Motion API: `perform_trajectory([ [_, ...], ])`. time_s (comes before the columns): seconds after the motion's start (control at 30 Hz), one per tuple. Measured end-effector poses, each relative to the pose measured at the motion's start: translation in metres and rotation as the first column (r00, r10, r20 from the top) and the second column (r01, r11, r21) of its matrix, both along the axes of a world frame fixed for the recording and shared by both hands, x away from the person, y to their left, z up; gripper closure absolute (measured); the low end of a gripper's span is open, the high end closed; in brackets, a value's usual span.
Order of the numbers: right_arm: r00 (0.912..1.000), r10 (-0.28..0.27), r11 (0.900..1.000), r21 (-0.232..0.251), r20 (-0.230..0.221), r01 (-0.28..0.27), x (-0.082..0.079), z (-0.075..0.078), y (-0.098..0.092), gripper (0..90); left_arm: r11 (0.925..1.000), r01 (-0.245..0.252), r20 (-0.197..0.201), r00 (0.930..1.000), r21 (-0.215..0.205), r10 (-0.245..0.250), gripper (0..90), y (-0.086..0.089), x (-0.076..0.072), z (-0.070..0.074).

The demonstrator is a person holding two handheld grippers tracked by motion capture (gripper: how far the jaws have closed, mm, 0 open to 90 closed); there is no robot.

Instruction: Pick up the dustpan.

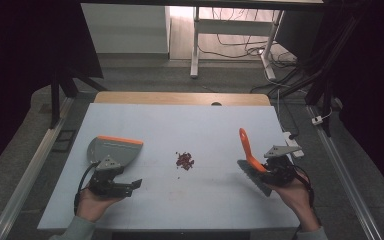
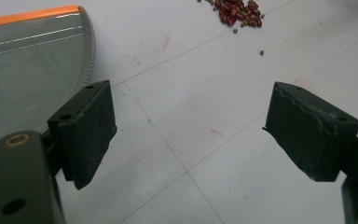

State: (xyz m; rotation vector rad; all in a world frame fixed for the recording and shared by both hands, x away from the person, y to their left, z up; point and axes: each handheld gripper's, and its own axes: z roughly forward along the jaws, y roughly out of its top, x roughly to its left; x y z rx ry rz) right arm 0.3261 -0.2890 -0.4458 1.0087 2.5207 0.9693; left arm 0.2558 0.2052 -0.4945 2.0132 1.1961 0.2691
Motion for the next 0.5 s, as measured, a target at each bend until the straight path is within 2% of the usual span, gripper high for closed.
perform_trajectory([
  [0.5,1.0,0.002,1.0,0.003,0.005,-0.002,-0.0007,-0.0004,0.0009,70.8,0.9999,0.013,0.013,0.9998,0.001,-0.013,16.8,0.0006,-0.0017,0.0045],
])
